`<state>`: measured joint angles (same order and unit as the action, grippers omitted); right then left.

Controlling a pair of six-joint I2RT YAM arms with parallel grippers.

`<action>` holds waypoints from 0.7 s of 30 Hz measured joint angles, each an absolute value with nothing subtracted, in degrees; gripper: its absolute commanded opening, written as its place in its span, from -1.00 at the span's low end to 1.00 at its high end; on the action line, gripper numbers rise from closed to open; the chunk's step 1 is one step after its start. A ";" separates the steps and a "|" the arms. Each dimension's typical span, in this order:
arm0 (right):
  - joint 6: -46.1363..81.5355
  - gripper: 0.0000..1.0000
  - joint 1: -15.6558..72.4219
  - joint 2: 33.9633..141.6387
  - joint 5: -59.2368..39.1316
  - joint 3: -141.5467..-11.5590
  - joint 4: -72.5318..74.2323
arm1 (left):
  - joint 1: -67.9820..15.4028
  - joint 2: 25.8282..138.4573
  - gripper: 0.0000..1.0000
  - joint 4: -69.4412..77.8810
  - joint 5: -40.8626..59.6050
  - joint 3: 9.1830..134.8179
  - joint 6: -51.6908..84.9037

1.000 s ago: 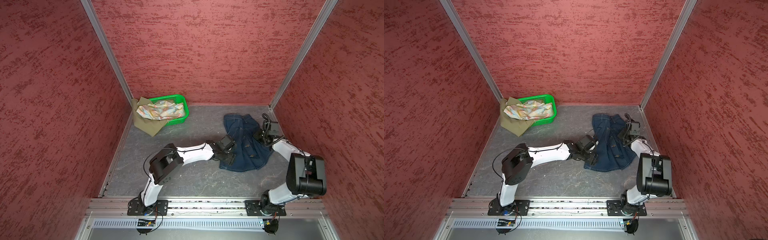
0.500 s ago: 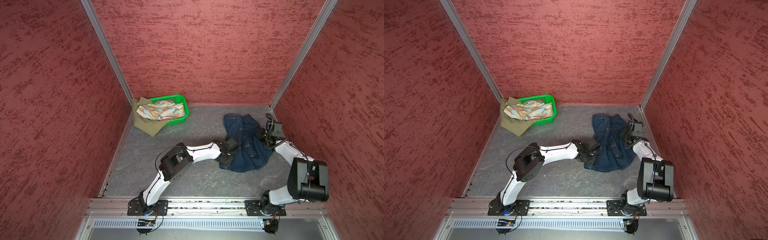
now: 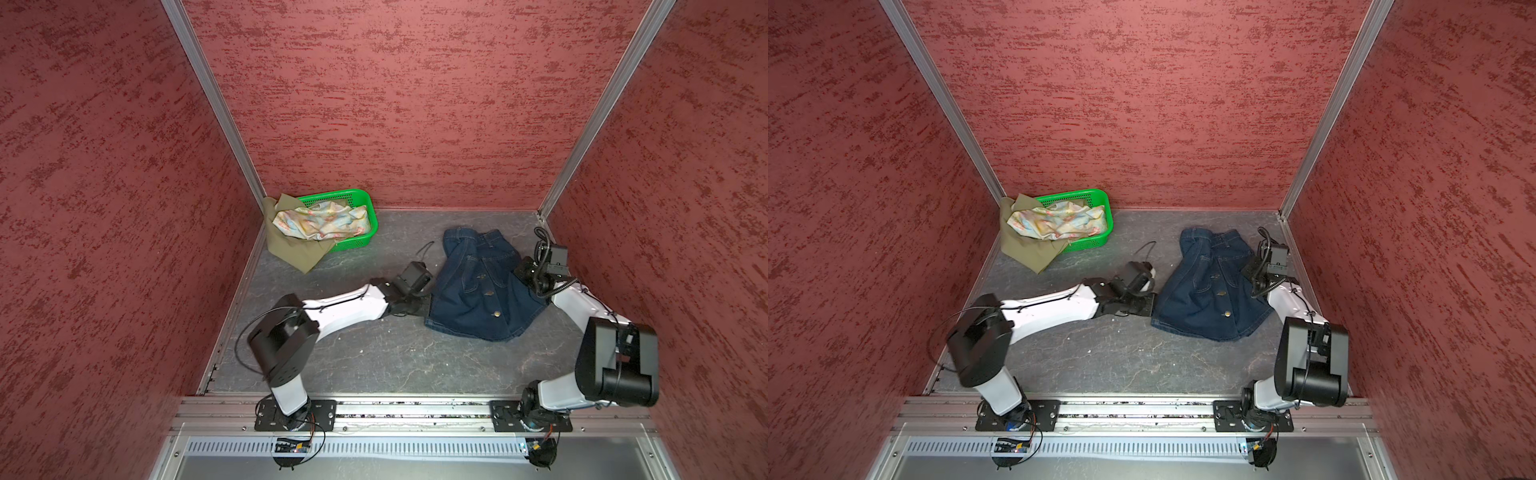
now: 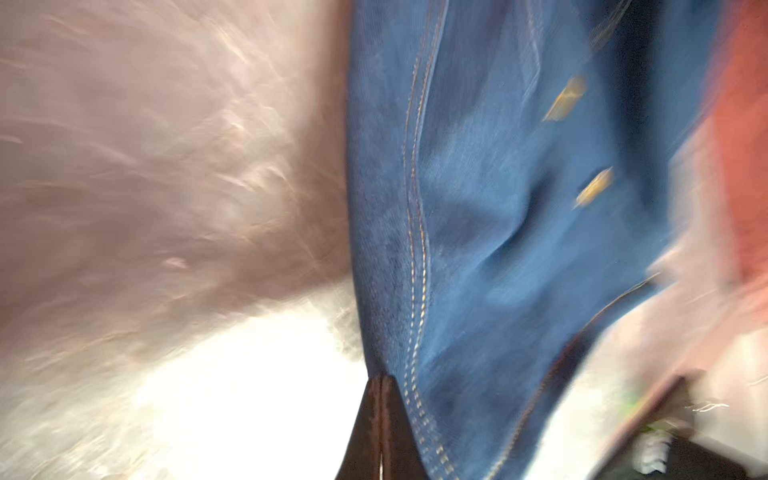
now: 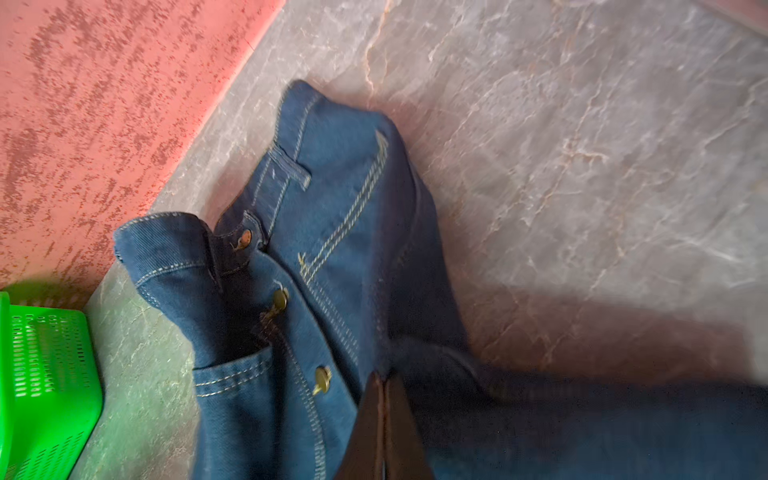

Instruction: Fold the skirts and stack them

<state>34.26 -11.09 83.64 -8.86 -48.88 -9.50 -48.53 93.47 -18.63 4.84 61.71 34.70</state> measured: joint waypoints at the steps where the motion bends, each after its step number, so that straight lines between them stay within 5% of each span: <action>1: 34.17 -1.00 -11.09 83.26 -8.95 -48.88 -9.54 | -47.48 90.61 -1.00 -16.27 5.10 58.43 36.58; 3: 34.06 -1.00 -11.09 82.81 -9.47 -48.88 -9.54 | -46.22 87.15 -1.00 -12.78 5.26 53.34 39.79; 8: 33.85 -1.00 -11.07 82.24 -12.08 -48.53 -9.45 | -45.58 83.79 -0.14 -9.89 4.47 43.53 48.12; 15: 33.50 -1.00 -10.00 79.77 -14.13 -45.17 -9.65 | -45.89 74.32 0.19 -11.79 -2.81 38.20 55.66; 16: 33.41 -0.82 -9.76 79.64 -14.22 -44.91 -9.72 | -45.98 74.02 0.25 -12.10 -3.84 39.24 55.11; 19: 32.88 0.12 -9.28 79.59 -14.11 -44.77 -10.15 | -46.04 76.58 0.34 -12.73 -5.08 44.62 52.29; 21: 32.08 0.40 -9.08 79.55 -13.39 -44.84 -10.83 | -46.35 80.18 0.34 -12.97 -5.26 49.17 49.52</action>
